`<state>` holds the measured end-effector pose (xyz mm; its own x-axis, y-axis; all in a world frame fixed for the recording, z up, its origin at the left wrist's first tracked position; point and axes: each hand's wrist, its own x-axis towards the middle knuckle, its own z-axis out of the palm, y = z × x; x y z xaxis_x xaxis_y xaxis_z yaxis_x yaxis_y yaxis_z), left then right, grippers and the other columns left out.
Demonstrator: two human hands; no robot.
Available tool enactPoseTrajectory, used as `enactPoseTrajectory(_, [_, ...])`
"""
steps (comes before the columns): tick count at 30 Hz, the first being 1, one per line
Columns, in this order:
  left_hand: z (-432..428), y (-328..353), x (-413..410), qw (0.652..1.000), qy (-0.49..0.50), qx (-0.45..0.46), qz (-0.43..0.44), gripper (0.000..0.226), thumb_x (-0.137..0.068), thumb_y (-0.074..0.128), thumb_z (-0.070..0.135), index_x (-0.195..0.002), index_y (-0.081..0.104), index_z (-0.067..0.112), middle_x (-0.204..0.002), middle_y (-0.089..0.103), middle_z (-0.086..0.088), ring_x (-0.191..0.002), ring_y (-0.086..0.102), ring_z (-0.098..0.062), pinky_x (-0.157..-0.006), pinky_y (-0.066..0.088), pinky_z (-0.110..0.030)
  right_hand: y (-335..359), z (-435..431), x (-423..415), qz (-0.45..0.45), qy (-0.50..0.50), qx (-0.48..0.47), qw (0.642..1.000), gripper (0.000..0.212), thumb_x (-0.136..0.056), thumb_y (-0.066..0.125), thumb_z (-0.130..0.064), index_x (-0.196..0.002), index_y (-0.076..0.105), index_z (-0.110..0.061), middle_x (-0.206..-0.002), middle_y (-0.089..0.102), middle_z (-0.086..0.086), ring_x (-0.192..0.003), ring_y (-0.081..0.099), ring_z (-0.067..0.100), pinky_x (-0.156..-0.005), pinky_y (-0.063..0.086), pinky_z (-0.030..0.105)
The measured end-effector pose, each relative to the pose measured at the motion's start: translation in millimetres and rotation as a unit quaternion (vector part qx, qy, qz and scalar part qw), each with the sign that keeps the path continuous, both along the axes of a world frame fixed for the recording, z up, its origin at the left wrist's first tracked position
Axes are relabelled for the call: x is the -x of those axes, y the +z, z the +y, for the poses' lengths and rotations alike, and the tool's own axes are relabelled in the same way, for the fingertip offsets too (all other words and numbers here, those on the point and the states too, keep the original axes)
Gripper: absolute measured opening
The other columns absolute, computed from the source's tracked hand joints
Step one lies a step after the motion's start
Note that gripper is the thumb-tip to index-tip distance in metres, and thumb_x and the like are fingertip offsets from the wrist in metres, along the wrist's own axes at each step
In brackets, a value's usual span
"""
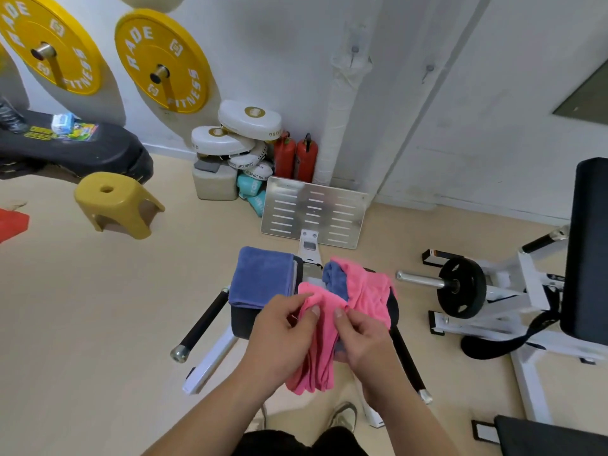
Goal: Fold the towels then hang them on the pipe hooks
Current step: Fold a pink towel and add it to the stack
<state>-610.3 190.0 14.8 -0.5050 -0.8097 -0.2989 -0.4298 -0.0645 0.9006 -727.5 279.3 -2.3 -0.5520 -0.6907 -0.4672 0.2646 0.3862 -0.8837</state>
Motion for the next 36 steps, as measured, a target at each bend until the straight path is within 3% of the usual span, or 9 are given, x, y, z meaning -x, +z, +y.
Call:
enactPoseTrajectory(2, [3, 1, 14, 0.999, -0.012, 0.029, -0.013, 0.019, -0.098, 0.061, 0.034, -0.106, 0.076, 0.041, -0.096, 0.069, 0.003, -0.091, 0.065, -0.003, -0.086, 0.056, -0.032, 2, 7, 15, 0.011, 0.006, -0.005, 1.0, 0.041, -0.103, 0.059, -0.033, -0.096, 0.069, 0.007, -0.095, 0.064, 0.042, -0.088, 0.066, 0.058, -0.081, 0.057, 0.068])
enactPoseTrajectory(7, [34, 10, 63, 0.995, -0.066, 0.057, -0.047, 0.017, -0.101, 0.054, 0.035, -0.102, 0.071, 0.037, -0.092, 0.061, 0.003, -0.086, 0.06, -0.004, -0.083, 0.054, -0.031, 19, 22, 56, -0.007, 0.056, -0.008, 0.998, 0.035, -0.108, 0.05, -0.027, -0.099, 0.08, -0.012, -0.094, 0.081, 0.011, -0.091, 0.077, 0.028, -0.084, 0.064, 0.048])
enactPoseTrajectory(12, [58, 25, 112, 0.994, -0.068, -0.077, 0.034, 0.032, -0.098, 0.055, 0.007, -0.107, 0.069, 0.034, -0.094, 0.069, -0.003, -0.074, 0.072, -0.013, -0.064, 0.057, -0.027, 17, 34, 110, -0.013, 0.034, 0.014, 0.999, 0.023, -0.098, 0.067, -0.038, -0.093, 0.077, -0.018, -0.093, 0.08, 0.01, -0.095, 0.076, 0.034, -0.082, 0.062, 0.05])
enactPoseTrajectory(15, [53, 23, 129, 0.987, -0.046, -0.138, 0.074, 0.052, -0.095, 0.051, -0.008, -0.124, 0.067, 0.033, -0.104, 0.078, 0.01, -0.097, 0.074, -0.006, -0.084, 0.06, -0.027, 4, 37, 138, -0.026, -0.024, 0.017, 0.999, 0.015, -0.098, 0.067, -0.028, -0.102, 0.077, -0.017, -0.099, 0.08, 0.011, -0.099, 0.076, 0.034, -0.077, 0.061, 0.04])
enactPoseTrajectory(20, [11, 9, 125, 0.998, 0.025, -0.061, -0.011, 0.046, -0.09, 0.074, 0.016, -0.122, 0.06, 0.045, -0.115, 0.071, 0.024, -0.106, 0.065, 0.007, -0.095, 0.055, -0.023, 10, 26, 164, -0.137, -0.019, 0.035, 0.99, 0.036, -0.093, 0.062, -0.037, -0.123, 0.073, -0.02, -0.122, 0.077, 0.007, -0.115, 0.072, 0.027, -0.093, 0.059, 0.041])
enactPoseTrajectory(24, [-34, 4, 105, 0.966, -0.047, -0.251, 0.034, 0.045, -0.084, 0.082, 0.029, -0.126, 0.065, 0.036, -0.119, 0.076, 0.009, -0.109, 0.073, -0.014, -0.093, 0.059, -0.041, 19, 0, 168, -0.181, 0.034, 0.041, 0.982, 0.039, -0.104, 0.049, -0.036, -0.133, 0.069, -0.019, -0.128, 0.074, 0.007, -0.121, 0.069, 0.025, -0.099, 0.055, 0.041])
enactPoseTrajectory(28, [-76, -7, 82, 0.941, -0.049, -0.334, 0.037, 0.033, -0.086, 0.079, 0.034, -0.114, 0.075, 0.016, -0.111, 0.078, -0.008, -0.1, 0.075, -0.025, -0.085, 0.058, -0.038, 1, -43, 153, -0.161, 0.048, -0.019, 0.986, 0.043, -0.105, 0.047, -0.051, -0.132, 0.069, -0.028, -0.129, 0.074, 0.005, -0.12, 0.07, 0.028, -0.103, 0.055, 0.05])
enactPoseTrajectory(32, [-117, -34, 56, 0.949, 0.014, -0.312, -0.039, 0.025, -0.092, 0.071, 0.046, -0.107, 0.077, 0.028, -0.103, 0.081, 0.001, -0.096, 0.076, -0.022, -0.075, 0.058, -0.035, -43, -94, 118, -0.067, 0.085, -0.187, 0.976, 0.06, -0.086, 0.043, -0.084, -0.127, 0.062, -0.044, -0.128, 0.068, -0.008, -0.121, 0.062, 0.019, -0.107, 0.049, 0.044])
enactPoseTrajectory(36, [-163, -58, 28, 0.952, 0.06, -0.29, -0.073, 0.02, -0.092, 0.071, 0.041, -0.106, 0.073, 0.027, -0.1, 0.079, 0.001, -0.088, 0.075, -0.02, -0.065, 0.057, -0.032, -75, -143, 86, -0.144, 0.091, -0.2, 0.965, 0.035, -0.102, 0.051, -0.05, -0.127, 0.06, -0.028, -0.121, 0.073, -0.004, -0.111, 0.069, 0.019, -0.094, 0.058, 0.046])
